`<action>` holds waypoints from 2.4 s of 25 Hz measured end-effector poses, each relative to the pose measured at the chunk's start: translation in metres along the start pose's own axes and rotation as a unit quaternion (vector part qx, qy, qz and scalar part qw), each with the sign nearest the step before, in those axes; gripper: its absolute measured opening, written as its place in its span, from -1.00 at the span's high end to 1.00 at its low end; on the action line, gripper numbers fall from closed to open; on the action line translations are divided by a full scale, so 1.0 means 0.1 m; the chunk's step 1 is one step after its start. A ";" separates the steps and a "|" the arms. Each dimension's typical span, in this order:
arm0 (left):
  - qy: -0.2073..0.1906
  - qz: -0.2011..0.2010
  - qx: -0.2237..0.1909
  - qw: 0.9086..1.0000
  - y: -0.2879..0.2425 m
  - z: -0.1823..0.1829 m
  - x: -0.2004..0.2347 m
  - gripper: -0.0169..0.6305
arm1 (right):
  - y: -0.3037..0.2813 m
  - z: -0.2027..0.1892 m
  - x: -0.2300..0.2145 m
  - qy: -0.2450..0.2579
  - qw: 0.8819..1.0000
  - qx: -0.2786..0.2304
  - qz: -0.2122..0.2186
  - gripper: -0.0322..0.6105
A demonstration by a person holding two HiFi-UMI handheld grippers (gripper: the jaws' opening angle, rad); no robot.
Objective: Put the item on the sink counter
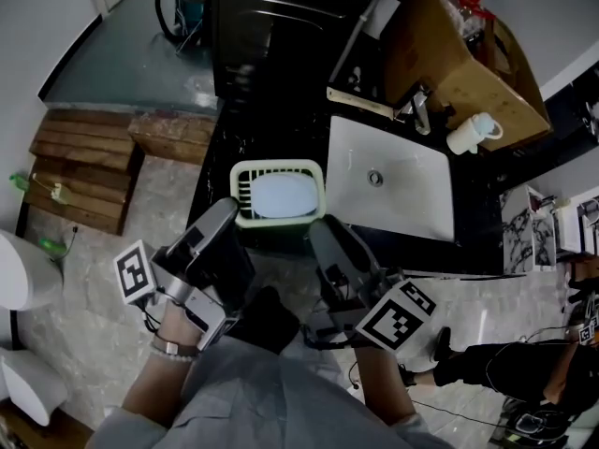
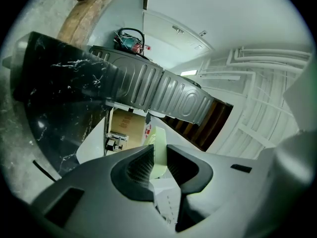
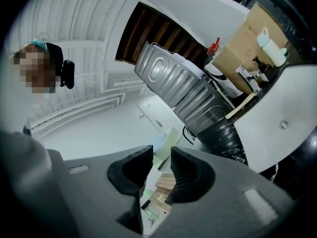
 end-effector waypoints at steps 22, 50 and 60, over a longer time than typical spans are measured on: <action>-0.019 0.010 -0.028 0.999 -1.16 0.06 0.39 0.68 | -0.36 0.88 -0.95 0.007 0.999 0.044 0.025 0.58; -0.001 0.015 0.035 0.999 -1.85 0.86 0.54 0.68 | -1.10 1.08 -1.25 0.025 0.999 0.021 -0.032 0.58; -0.001 0.035 0.031 0.999 -1.98 1.10 0.73 0.68 | -1.33 1.07 -1.48 0.024 0.998 0.030 -0.049 0.58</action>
Point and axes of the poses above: the fingertips, and each gripper's own axes: y backward along the fingers, x to its left, z out of its top, the point moved 5 cm from there along y, backward along the fingers, and after that the axes turned 1 degree about -y, right-handed, at the moved point
